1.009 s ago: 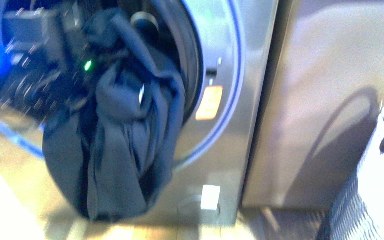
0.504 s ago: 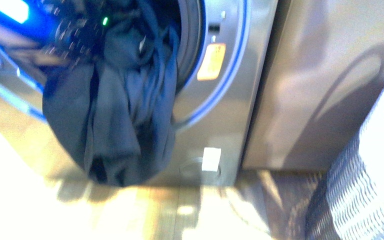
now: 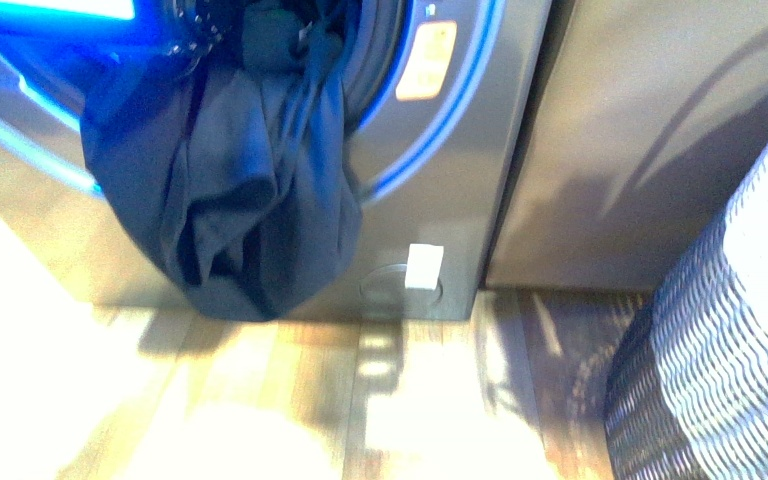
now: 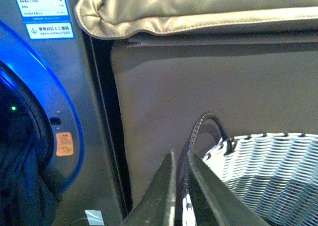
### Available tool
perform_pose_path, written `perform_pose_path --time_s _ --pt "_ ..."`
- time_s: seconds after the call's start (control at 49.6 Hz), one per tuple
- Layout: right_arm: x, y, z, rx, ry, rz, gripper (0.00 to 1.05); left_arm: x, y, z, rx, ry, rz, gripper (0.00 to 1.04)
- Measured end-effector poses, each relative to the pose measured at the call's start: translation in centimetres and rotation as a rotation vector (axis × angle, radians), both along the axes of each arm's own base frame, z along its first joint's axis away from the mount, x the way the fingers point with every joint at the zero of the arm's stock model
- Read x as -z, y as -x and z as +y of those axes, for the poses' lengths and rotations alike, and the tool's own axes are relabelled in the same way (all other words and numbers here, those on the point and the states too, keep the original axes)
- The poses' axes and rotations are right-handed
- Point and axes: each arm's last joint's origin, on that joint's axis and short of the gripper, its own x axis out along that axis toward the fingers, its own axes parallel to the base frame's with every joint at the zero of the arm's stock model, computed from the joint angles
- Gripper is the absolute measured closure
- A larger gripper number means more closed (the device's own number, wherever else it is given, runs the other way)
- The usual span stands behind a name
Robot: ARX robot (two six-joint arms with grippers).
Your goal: Put clothes into washing machine
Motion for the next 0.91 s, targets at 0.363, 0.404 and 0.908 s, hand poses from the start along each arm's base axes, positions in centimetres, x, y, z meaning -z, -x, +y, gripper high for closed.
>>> perform_pose_path --time_s 0.363,0.404,0.908 --pt "4.1 1.6 -1.6 -0.023 0.003 0.006 1.02 -1.8 0.0 0.9 -0.037 -0.002 -0.061 0.95" --pt "4.4 1.8 -1.9 -0.019 0.003 0.005 1.02 -1.7 0.0 1.0 -0.041 -0.002 -0.06 0.95" --pt "7.0 3.3 -2.3 0.009 0.002 -0.003 1.02 1.9 -0.2 1.6 -0.116 -0.12 0.128 0.95"
